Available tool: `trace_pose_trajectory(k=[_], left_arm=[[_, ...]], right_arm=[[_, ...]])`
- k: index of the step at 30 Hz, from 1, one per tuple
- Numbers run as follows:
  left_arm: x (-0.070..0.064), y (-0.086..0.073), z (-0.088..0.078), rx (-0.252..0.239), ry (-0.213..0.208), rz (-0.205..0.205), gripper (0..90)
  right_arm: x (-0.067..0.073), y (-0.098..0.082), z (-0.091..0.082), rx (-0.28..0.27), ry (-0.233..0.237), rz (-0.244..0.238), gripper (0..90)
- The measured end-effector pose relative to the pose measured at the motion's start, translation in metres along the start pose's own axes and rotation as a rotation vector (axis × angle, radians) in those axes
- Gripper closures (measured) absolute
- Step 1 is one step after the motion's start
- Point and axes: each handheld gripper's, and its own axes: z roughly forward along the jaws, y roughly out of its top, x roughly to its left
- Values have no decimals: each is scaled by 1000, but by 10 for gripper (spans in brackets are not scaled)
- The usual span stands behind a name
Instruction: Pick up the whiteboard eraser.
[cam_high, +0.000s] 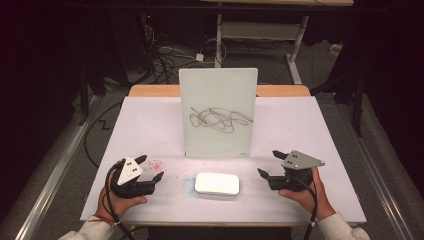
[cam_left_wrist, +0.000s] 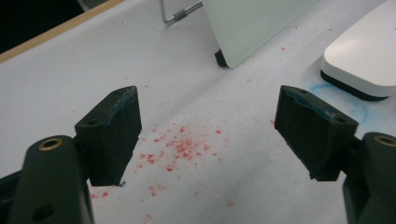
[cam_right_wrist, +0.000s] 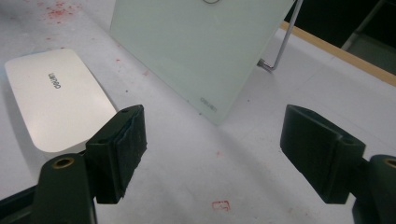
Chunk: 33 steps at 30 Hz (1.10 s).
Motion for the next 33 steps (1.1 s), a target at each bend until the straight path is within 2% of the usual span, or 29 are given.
trace_pose_trajectory(k=[2, 3, 8, 9, 11, 12, 13, 16, 17, 18, 20, 24, 25, 26, 28, 29, 31, 33], left_arm=[[1, -1, 2, 13, -8, 0, 222], [1, -1, 3, 17, -6, 3, 223], [-1, -5, 3, 32, -1, -1, 225], [-1, -7, 2, 36, 4, -2, 225], [-1, -9, -1, 37, 2, -8, 225], [-2, -11, -3, 36, 5, -8, 225], [-3, -12, -5, 34, 7, -9, 225], [-5, -15, -9, 38, 15, 2, 224], [-6, -16, -11, 39, 17, 4, 224], [-7, -17, -12, 40, 18, 3, 224], [-7, -20, -14, 45, 22, -1, 224], [-8, -23, -17, 44, 18, -3, 216], [-9, -23, -17, 45, 18, -1, 216], [-10, -23, -18, 47, 19, 1, 216], [-12, -24, -18, 52, 17, 7, 216], [-13, -24, -18, 55, 20, 10, 216], [-13, -24, -18, 54, 17, 9, 216], [-12, -24, -17, 58, 18, 15, 215]], right_arm=[[-1, 0, 0, 1, 2, -6, 235], [-4, -1, 1, 14, 29, -2, 235], [-4, 3, 5, 33, 69, 1, 234], [-2, 8, 10, 38, 107, -5, 232], [0, 10, 11, 39, 120, -8, 231], [2, 14, 15, 37, 139, -27, 232], [6, 21, 21, 40, 187, -38, 231], [13, 31, 33, 50, 247, -58, 231], [13, 31, 33, 50, 247, -58, 231], [18, 35, 38, 55, 271, -68, 231], [31, 43, 53, 82, 339, -97, 230], [48, 51, 72, 139, 418, -141, 227], [48, 51, 72, 139, 418, -141, 227], [55, 52, 80, 174, 442, -170, 221], [57, 53, 83, 188, 454, -175, 221], [63, 53, 92, 220, 476, -195, 217], [65, 52, 94, 232, 486, -200, 214], [69, 50, 102, 276, 501, -213, 214]])
